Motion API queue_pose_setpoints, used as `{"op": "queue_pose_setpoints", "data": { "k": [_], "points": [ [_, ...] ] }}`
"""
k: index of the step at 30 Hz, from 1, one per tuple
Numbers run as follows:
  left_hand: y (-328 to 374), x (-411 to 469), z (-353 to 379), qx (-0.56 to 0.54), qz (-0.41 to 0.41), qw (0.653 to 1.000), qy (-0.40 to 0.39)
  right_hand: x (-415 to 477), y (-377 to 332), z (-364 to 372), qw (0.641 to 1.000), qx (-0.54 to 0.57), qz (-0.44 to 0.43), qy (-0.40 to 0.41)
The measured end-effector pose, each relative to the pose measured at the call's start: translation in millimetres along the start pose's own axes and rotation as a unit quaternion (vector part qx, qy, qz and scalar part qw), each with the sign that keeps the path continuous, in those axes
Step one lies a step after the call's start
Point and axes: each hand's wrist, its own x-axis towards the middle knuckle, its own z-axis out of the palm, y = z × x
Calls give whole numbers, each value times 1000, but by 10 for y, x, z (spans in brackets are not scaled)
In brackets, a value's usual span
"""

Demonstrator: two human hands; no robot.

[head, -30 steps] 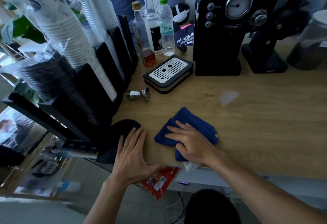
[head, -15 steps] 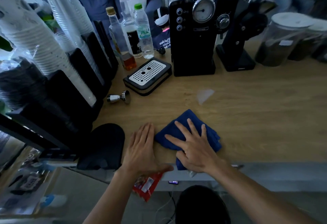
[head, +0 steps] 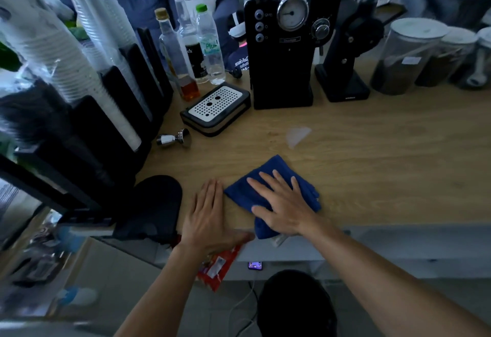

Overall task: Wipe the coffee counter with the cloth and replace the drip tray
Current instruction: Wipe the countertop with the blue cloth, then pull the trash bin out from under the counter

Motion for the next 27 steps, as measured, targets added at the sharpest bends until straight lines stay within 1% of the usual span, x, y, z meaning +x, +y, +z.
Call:
{"op": "queue_pose_setpoints", "data": {
  "k": [2, 4, 7, 9, 11, 13, 14, 16, 18, 20, 22, 23, 25, 27],
  "points": [
    [14, -100, 57, 10, -16, 1000, 6, -100, 15, -70, 991, 111, -9, 69],
    [58, -201, 124, 27, -26, 999, 30, -239, 45, -96, 976, 171, -16, 138],
    [200, -435, 187, 29, -49, 995, 81, -501, 97, -85, 952, 206, -32, 225],
    [353, -646, 239, -4, -73, 991, 108, -722, 153, -67, 934, 223, -48, 276],
    [555, -907, 362, -44, -85, 985, 143, -991, 297, 8, 929, 223, -43, 293],
    [727, -1109, 479, -82, -86, 977, 178, -1212, 466, 105, 930, 229, -18, 288],
    [813, -1191, 542, -106, -98, 974, 176, -1304, 566, 165, 931, 231, -2, 282],
    [927, -1297, 719, -150, -138, 970, 131, -1470, 780, 325, 939, 219, 39, 264],
    [986, -1359, 971, -164, -185, 966, 79, -1619, 1015, 529, 941, 218, 84, 246],
    [1008, -1403, 1299, -181, -245, 952, 14, -1749, 1238, 760, 938, 225, 144, 220],
    [997, -1423, 1635, -206, -291, 933, -46, -1837, 1466, 1025, 940, 215, 204, 167],
    [974, -1413, 1815, -215, -293, 929, -71, -1862, 1592, 1168, 945, 198, 225, 133],
    [893, -1382, 2237, -219, -295, 924, -108, -1864, 1869, 1520, 954, 156, 244, 70],
    [770, -1358, 2606, -233, -319, 909, -131, -1848, 2083, 1826, 955, 133, 266, 11]
  ]
}}
